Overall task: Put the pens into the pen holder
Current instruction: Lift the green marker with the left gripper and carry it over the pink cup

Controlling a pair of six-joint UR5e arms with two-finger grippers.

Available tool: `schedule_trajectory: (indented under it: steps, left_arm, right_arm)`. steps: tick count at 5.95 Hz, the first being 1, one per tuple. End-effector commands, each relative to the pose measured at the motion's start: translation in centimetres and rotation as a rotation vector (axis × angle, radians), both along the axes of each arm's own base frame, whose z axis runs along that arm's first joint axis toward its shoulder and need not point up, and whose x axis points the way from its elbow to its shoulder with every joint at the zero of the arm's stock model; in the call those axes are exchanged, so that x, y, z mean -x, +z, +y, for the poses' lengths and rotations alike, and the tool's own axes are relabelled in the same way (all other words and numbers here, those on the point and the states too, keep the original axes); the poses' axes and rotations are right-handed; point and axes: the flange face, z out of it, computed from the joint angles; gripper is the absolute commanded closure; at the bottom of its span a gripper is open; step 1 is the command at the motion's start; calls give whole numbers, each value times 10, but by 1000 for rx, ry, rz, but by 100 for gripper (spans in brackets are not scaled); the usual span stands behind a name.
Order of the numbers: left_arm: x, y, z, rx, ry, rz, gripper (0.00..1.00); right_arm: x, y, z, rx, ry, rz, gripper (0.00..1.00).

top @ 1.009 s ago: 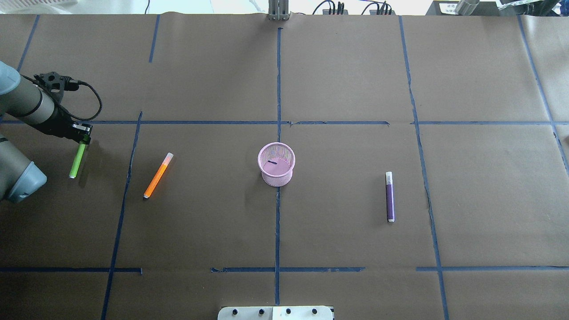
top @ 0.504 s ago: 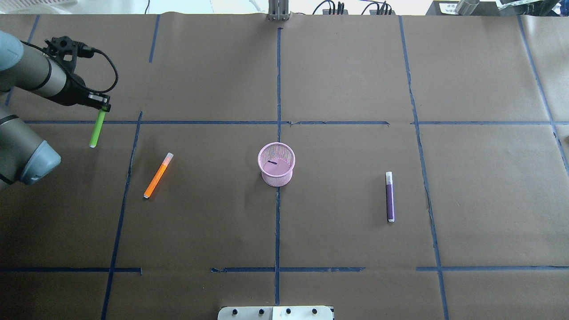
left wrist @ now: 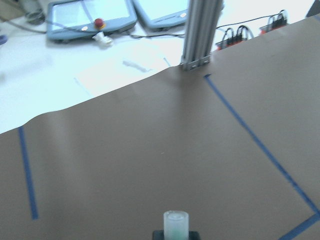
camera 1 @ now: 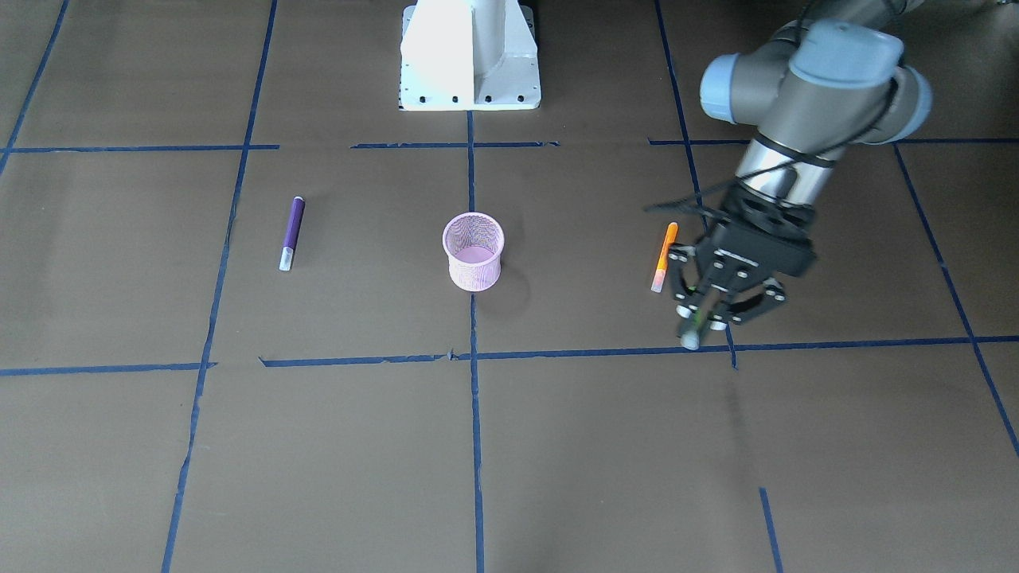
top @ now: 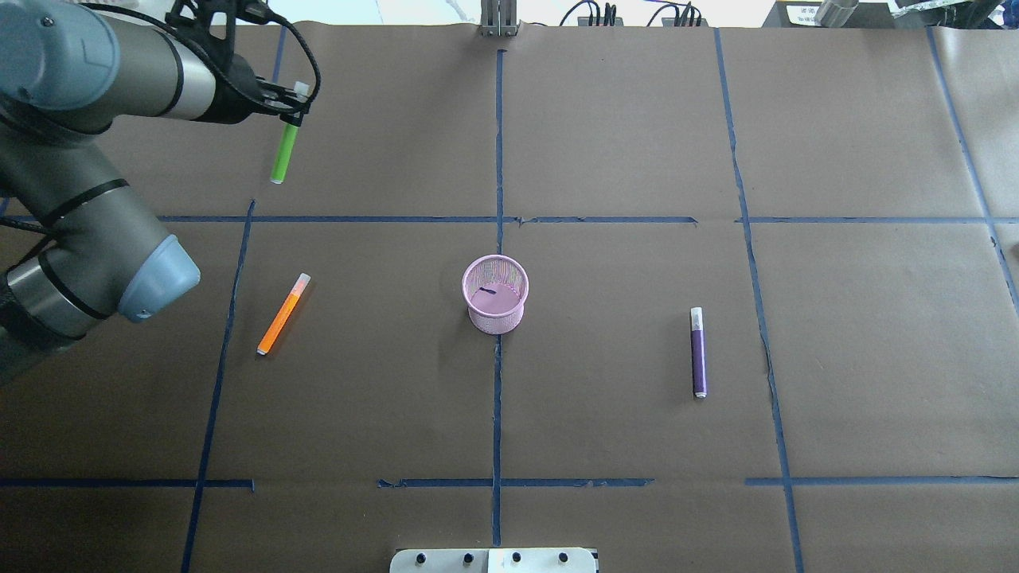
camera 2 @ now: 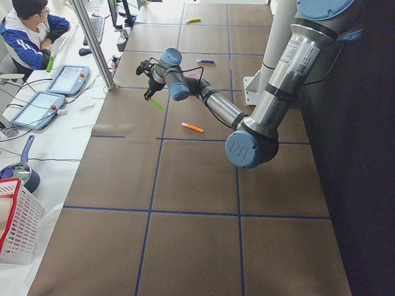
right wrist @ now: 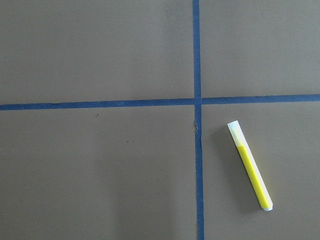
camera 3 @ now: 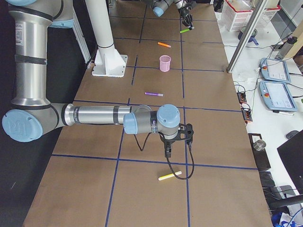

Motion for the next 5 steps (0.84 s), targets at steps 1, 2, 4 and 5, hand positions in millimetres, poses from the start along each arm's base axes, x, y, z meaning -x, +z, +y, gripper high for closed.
schedule_trajectory:
  steps: [1,2,4,5]
  left_arm:
    - [-39,-42,60,-232,36,221,100]
    - [-67,-57,87,-268,-18,311,100]
    - [-112,-62,139,-302,-137,451,100]
    - [-137,-52,136,-308,-149,479,100]
  right_arm:
    - [1,-1,0,4,-1,-22,0]
    - [1,-1,0,4,-1,-22,0]
    - [2,-3,0,5,-1,-34,0]
    - [2,-3,0,5,-1,-34,0]
